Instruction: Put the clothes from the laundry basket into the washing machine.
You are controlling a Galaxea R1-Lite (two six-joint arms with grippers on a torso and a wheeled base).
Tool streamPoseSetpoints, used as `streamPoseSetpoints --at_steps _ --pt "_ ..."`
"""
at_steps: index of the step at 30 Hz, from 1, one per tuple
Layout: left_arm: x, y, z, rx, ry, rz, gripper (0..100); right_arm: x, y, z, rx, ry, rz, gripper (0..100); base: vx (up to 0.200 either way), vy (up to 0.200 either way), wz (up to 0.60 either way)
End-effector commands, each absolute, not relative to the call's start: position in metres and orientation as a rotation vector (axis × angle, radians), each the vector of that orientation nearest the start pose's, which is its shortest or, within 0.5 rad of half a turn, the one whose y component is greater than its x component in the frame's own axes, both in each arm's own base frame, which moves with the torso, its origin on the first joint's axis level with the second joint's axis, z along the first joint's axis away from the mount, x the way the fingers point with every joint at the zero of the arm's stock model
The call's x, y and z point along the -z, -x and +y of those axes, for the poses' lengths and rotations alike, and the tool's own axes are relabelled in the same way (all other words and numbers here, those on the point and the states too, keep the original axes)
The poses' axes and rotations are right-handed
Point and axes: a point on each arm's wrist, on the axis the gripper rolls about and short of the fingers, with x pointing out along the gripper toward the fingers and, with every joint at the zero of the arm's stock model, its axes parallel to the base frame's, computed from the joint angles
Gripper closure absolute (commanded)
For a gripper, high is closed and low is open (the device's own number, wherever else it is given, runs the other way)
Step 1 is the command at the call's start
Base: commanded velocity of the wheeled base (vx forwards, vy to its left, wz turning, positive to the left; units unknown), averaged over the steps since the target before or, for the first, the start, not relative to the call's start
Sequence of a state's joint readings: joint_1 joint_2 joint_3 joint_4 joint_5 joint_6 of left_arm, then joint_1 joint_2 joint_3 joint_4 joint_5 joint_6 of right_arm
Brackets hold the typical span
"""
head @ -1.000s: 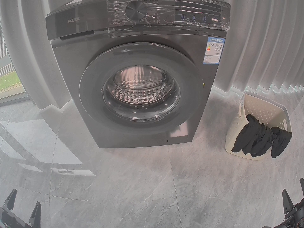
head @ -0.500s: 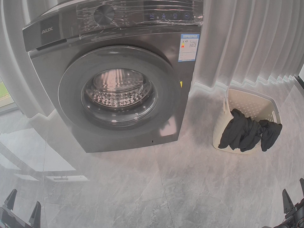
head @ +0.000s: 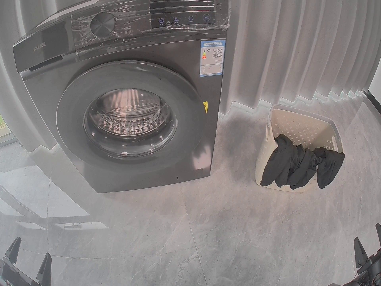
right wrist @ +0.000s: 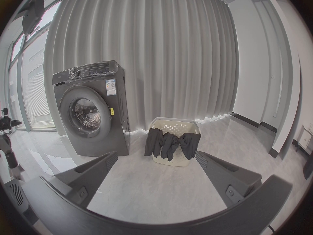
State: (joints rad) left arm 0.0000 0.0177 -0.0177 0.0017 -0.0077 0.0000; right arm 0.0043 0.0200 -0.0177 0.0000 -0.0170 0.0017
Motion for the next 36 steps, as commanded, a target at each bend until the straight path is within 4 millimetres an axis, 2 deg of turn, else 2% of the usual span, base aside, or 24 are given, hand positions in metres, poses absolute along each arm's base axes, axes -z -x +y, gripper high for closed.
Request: streamPoseSetpoints --at_steps 1,6,15,25,36 --pt "-0.0753 0.0228 -0.0002 0.008 -0.002 0.002 0 -0.0759 0.0213 -0.0005 0.012 -0.001 0.02 0 0.0 0.0 0.0" --pt "-0.0753 0.0228 -0.0002 0.008 -0.002 0.002 0 -0.0759 0.0213 -0.0005 0.012 -0.001 0.02 0 0.0 0.0 0.0" --pt "-0.0753 0.0228 -0.0002 0.008 0.002 0.002 0 -0.0759 0.0213 -0.0005 0.012 -0.001 0.02 0 0.2 0.0 0.0" --pt "-0.0755 0.0228 -0.0002 0.008 0.0 0.0 0 -0.0759 0.0213 -0.0005 0.012 -0.001 0.02 0 0.0 0.0 0.0" --pt "-0.0753 0.0228 -0.0002 0.008 -0.002 0.002 0 -0.0759 0.0213 -0.0005 0.012 -0.001 0.02 0 0.0 -0.2 0.0"
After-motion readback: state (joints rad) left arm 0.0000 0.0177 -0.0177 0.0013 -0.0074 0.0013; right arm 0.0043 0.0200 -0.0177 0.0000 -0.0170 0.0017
